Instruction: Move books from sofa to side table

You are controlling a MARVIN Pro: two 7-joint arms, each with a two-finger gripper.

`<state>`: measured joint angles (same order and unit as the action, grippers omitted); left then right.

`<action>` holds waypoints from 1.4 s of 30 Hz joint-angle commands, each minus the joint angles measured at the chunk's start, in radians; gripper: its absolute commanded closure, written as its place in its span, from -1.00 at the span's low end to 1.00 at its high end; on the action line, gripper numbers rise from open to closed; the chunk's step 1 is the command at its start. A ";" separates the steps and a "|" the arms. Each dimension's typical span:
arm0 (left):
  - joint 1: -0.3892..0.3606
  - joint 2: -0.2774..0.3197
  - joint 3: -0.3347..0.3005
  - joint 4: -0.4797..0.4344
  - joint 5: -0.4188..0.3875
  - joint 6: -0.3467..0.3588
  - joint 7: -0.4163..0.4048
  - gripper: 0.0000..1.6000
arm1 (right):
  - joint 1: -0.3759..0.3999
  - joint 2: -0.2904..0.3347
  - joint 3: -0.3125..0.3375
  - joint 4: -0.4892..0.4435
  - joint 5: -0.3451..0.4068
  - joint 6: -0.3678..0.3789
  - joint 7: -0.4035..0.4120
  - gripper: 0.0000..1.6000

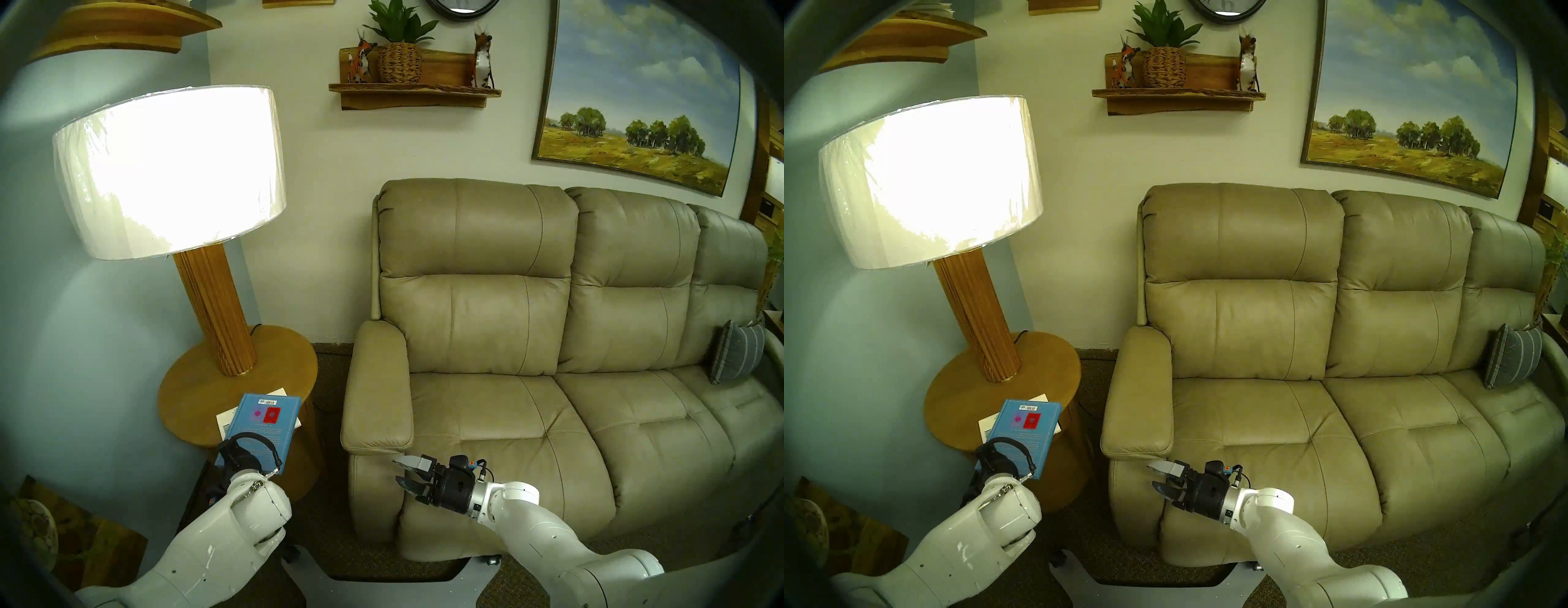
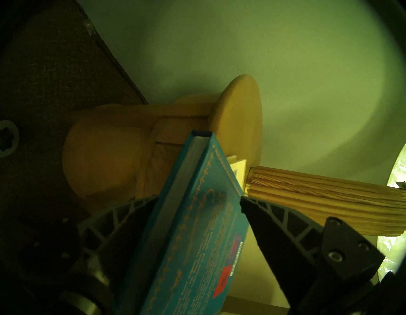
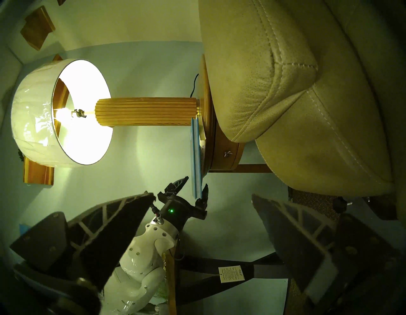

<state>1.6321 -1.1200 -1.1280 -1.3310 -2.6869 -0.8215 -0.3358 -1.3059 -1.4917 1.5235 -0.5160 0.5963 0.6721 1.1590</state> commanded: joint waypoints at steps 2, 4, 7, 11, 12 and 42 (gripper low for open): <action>-0.049 0.009 -0.018 -0.038 0.010 -0.007 -0.007 -0.59 | 0.019 0.002 -0.008 0.000 0.008 0.003 0.058 -1.00; -0.063 0.009 -0.022 -0.028 0.006 -0.010 0.002 -0.60 | 0.018 0.003 -0.010 -0.002 0.008 0.004 0.059 -1.00; -0.079 0.008 -0.026 -0.014 0.003 -0.011 0.013 -0.55 | 0.014 0.004 -0.013 -0.011 0.010 0.007 0.062 -1.00; -0.089 0.008 -0.026 -0.001 0.002 -0.008 0.023 -0.56 | 0.010 0.008 -0.015 -0.016 0.014 0.009 0.066 -1.00; -0.091 0.007 -0.027 0.002 0.001 -0.007 0.025 -0.56 | 0.009 0.009 -0.016 -0.018 0.015 0.010 0.067 -1.00; 0.132 -0.037 -0.052 -0.114 -0.047 0.093 -0.083 -1.00 | -0.037 0.027 -0.032 -0.088 0.061 0.034 0.050 -1.00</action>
<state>1.6836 -1.1553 -1.2047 -1.3460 -2.7748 -0.7118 -0.3534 -1.3401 -1.4634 1.4861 -0.5718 0.6339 0.7045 1.1289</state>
